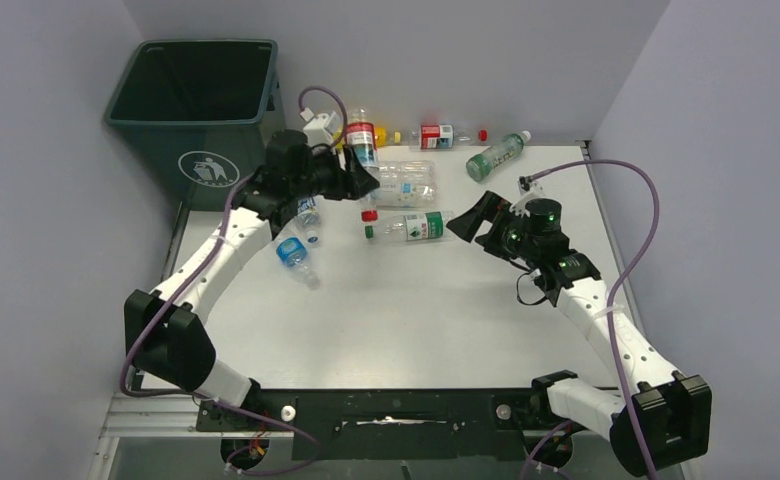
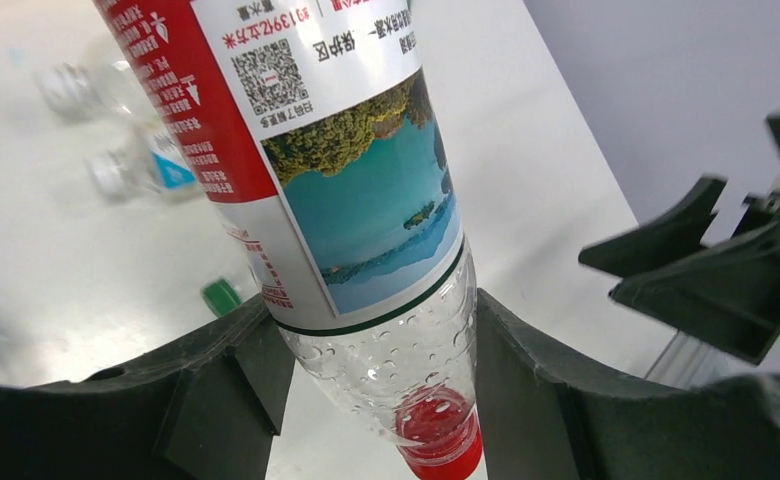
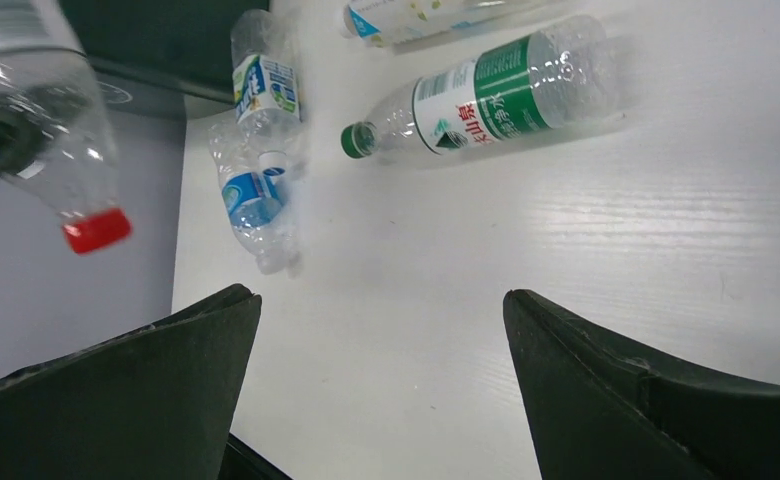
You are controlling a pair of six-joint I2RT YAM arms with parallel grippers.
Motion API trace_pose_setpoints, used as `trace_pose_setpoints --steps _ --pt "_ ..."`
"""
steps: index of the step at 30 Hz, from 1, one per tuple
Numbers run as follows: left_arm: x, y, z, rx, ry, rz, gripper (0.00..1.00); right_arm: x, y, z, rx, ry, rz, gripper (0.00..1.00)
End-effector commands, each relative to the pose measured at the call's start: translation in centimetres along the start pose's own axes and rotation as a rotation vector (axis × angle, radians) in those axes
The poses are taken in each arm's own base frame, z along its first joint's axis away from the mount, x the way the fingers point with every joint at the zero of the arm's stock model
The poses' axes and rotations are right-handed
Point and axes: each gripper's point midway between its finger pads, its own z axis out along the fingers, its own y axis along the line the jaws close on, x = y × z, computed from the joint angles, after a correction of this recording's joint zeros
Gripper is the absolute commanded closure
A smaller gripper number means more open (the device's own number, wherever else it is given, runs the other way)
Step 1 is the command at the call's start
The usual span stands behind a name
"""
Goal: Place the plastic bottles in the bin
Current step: Place the plastic bottle in the trash bin.
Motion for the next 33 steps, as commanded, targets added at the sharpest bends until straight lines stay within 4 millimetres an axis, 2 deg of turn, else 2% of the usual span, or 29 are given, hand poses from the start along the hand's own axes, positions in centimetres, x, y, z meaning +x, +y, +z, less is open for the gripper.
trace_pose_setpoints --steps 1,6,9,10,15,18,22,26,29,31,33 --pt "-7.9 -0.3 -4.0 0.011 -0.159 0.084 0.47 0.1 0.4 -0.3 -0.03 -0.007 -0.024 0.02" --pt "-13.9 3.1 -7.4 -0.036 -0.279 0.058 0.47 0.6 0.1 -0.1 -0.032 0.007 -0.021 0.02" --pt "-17.0 4.4 -9.4 -0.015 -0.354 0.035 0.47 0.9 0.0 0.1 -0.036 0.014 -0.013 0.02" --pt "-18.0 5.5 -10.0 -0.027 -0.375 0.019 0.46 1.0 -0.1 0.1 -0.036 0.018 -0.013 0.02" --pt "-23.1 7.5 -13.6 -0.044 -0.486 0.018 0.46 1.4 -0.3 -0.1 -0.032 0.022 -0.016 0.02" --pt "-25.5 8.9 -15.9 -0.052 -0.545 0.009 0.46 1.7 -0.5 -0.1 -0.028 0.029 -0.01 0.02" --pt "-27.3 12.2 -17.7 -0.091 -0.6 -0.018 0.45 1.9 -0.5 0.1 -0.033 0.037 -0.007 0.02" --pt "-27.7 17.3 -18.6 -0.167 -0.615 -0.071 0.42 2.0 -0.4 0.3 -0.035 0.042 -0.012 0.02" --pt "-27.9 20.3 -19.2 -0.209 -0.621 -0.112 0.39 2.1 -0.5 0.4 -0.033 0.047 -0.014 0.02" --pt "-27.7 21.9 -19.0 -0.244 -0.604 -0.136 0.32 2.2 -0.5 0.5 -0.033 0.05 -0.015 0.02" --pt "-28.0 22.7 -18.7 -0.271 -0.581 -0.147 0.2 2.2 -0.6 0.7 -0.033 0.053 -0.014 0.02"
